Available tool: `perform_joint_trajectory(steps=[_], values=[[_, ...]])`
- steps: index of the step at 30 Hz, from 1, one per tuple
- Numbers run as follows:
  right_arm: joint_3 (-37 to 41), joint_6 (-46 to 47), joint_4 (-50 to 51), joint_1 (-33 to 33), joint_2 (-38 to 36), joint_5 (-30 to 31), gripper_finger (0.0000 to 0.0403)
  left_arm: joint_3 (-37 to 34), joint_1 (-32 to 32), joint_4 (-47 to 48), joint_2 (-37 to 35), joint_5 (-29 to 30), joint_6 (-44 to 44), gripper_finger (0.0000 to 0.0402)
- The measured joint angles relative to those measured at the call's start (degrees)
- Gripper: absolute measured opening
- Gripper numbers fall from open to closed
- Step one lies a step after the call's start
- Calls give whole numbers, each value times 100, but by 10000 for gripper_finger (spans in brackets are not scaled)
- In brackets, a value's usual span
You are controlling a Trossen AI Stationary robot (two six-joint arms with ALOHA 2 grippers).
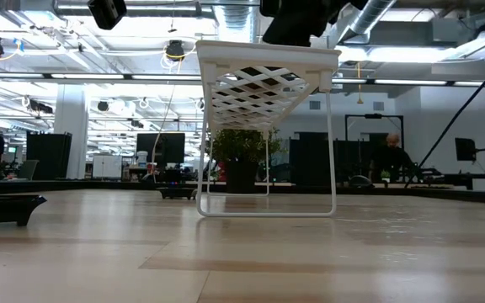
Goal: Pick & Place Mini shaped plates
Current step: Stack the top square plate on the other square plate on the shelf
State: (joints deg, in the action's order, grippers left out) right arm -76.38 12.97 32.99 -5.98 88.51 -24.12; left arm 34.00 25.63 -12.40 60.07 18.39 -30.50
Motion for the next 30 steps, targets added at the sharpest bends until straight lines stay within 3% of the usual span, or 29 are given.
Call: perform_joint_trajectory(steps=[11,18,26,30], values=[[9,-96,-60,39,-546,382,103,-1,0,86,0,0,31,124],[9,-154,-21,359,-1412,1833,93,-2,-34,420,0,63,661,124],[7,-102,223,945,-2178,3537,91,-2,-275,1164,0,983,2209,124],[7,261,518,1204,-2308,4065,91,-2,-530,1665,0,1147,2532,124]])
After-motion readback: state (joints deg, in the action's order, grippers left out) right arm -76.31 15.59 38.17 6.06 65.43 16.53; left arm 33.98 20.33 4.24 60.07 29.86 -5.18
